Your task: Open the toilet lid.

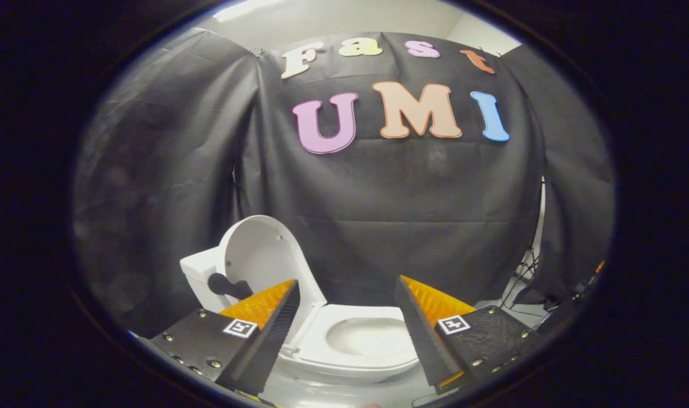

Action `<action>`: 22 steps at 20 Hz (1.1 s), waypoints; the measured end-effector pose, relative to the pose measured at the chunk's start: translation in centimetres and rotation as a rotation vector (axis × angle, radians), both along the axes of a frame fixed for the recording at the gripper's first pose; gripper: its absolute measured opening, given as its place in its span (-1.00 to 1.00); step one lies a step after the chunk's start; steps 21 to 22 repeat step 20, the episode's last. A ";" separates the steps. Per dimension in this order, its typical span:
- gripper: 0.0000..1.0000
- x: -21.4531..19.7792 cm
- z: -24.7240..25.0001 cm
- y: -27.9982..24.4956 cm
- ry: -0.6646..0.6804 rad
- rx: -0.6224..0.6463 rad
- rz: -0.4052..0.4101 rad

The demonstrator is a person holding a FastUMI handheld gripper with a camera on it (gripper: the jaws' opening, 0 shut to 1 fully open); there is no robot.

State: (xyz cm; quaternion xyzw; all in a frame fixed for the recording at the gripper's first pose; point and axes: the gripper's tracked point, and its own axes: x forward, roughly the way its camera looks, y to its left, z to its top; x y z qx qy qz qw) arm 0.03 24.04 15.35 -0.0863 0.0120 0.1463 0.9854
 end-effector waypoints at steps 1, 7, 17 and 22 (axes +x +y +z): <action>1.00 0.0 -0.1 -0.8 -0.001 -0.004 -0.007; 1.00 0.4 0.0 -5.6 -0.052 -0.019 -0.055; 1.00 1.3 -1.0 -9.1 -0.060 0.010 -0.092; 1.00 1.5 -1.1 -9.5 -0.059 0.031 -0.103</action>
